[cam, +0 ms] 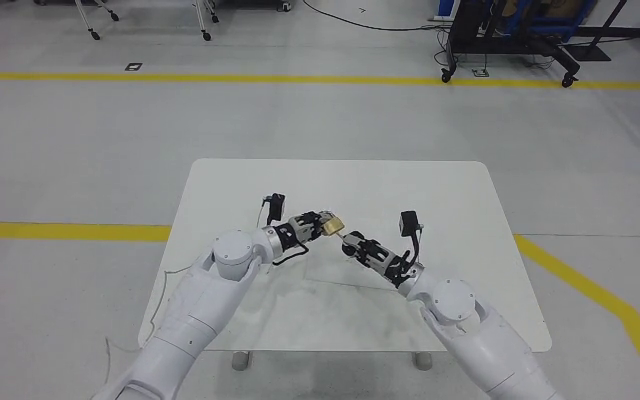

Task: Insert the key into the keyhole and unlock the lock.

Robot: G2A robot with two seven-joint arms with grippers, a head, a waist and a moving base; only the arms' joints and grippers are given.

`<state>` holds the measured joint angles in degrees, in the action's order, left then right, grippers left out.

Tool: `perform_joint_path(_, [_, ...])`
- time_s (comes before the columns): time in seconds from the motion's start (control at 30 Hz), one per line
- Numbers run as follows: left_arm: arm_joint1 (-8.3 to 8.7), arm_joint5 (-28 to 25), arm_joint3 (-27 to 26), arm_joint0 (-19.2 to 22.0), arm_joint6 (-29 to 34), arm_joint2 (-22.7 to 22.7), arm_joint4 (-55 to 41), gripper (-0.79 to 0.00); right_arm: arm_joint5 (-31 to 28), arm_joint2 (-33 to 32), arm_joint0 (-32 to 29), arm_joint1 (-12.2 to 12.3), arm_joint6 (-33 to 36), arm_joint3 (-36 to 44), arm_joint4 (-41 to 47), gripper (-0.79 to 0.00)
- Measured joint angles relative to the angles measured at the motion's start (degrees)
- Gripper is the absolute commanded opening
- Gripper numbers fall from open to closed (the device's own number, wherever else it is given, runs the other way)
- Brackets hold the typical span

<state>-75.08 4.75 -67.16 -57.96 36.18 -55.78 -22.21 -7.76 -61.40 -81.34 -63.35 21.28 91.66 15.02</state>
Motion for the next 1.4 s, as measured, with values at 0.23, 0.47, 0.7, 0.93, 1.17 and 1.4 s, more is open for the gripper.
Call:
perform_joint_path(0.23, [-0.05, -0.2, -0.3, -0.2, 0.2, -0.2, 0.5, -0.785, 2.4, -0.4, -0.1, -0.3, -0.1, 0.0, 1.0, -0.785])
perform_joint_path(0.47, [-0.12, -0.3, -0.5, -0.3, 0.5, -0.2, 1.3, -0.785, 2.8, -0.3, 0.1, -0.6, 0.0, -0.2, 0.9, -0.785])
perform_joint_path(0.7, [-0.25, -0.5, -0.3, -0.2, 1.0, 0.0, 1.9, -0.785, 3.7, -0.3, 0.5, -0.9, -1.3, -0.7, -1.3, -0.785])
perform_joint_path(0.93, [-0.35, -0.5, -0.4, -0.4, 0.4, 0.0, 2.6, -0.785, 4.1, -0.2, 0.4, -1.2, -2.3, -0.1, -2.9, -0.785])
perform_joint_path(1.17, [-0.54, -0.2, -0.6, -0.5, -0.1, 0.2, 2.9, -0.785, 5.2, 0.5, 0.7, -1.7, -3.7, 0.1, -4.4, -0.785])
perform_joint_path(1.4, [-0.61, -0.4, -0.9, -0.8, -0.1, 0.0, 3.0, -0.785, 4.8, 0.4, 1.1, -2.3, -7.4, -0.9, -4.2, -0.785])
